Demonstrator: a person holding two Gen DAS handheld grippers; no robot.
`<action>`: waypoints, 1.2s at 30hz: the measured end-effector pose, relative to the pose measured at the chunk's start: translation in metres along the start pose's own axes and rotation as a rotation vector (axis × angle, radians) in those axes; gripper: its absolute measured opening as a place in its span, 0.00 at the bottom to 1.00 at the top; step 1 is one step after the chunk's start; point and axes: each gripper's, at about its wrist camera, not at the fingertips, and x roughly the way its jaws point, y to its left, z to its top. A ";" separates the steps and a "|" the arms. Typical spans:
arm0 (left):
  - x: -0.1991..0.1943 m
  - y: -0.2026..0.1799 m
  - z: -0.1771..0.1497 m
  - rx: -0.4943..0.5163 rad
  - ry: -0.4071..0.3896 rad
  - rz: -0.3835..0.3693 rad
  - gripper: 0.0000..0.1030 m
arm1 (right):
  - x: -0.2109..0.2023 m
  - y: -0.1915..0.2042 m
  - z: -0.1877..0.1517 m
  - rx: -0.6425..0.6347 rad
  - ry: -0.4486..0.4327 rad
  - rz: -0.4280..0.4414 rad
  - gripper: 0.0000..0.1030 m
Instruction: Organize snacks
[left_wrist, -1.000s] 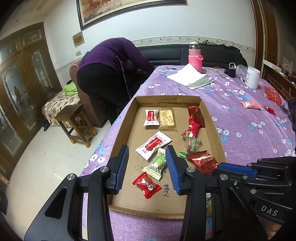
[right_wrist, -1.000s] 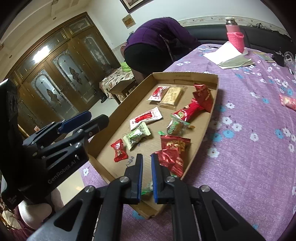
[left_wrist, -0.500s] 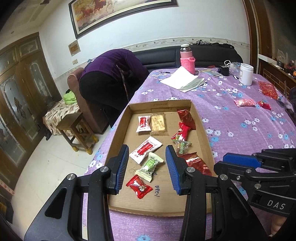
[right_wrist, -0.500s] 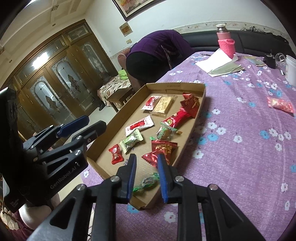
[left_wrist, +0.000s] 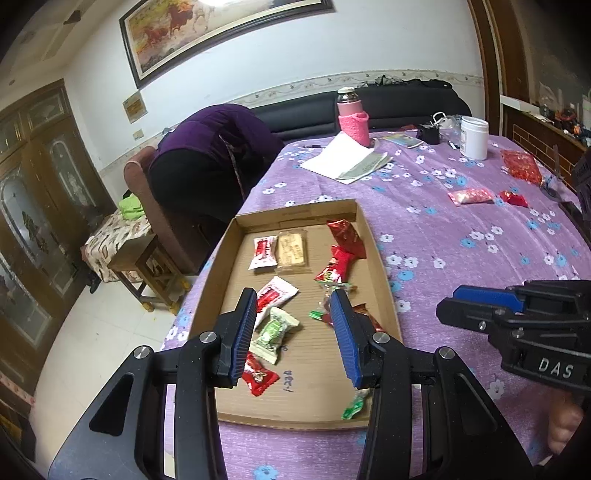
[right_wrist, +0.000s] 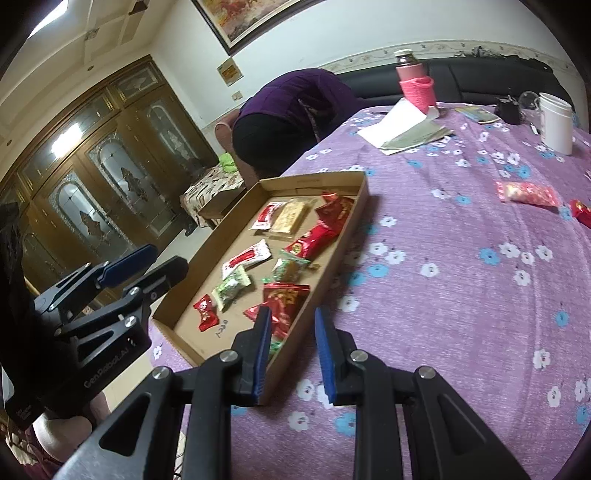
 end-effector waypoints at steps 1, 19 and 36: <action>0.000 -0.003 0.000 0.005 0.002 -0.004 0.40 | -0.002 -0.003 0.000 0.006 -0.003 -0.003 0.26; 0.007 -0.065 0.015 0.123 0.027 -0.130 0.40 | -0.041 -0.076 -0.003 0.123 -0.066 -0.105 0.36; 0.052 -0.153 0.029 0.116 0.221 -0.546 0.40 | -0.120 -0.203 0.001 0.319 -0.153 -0.373 0.36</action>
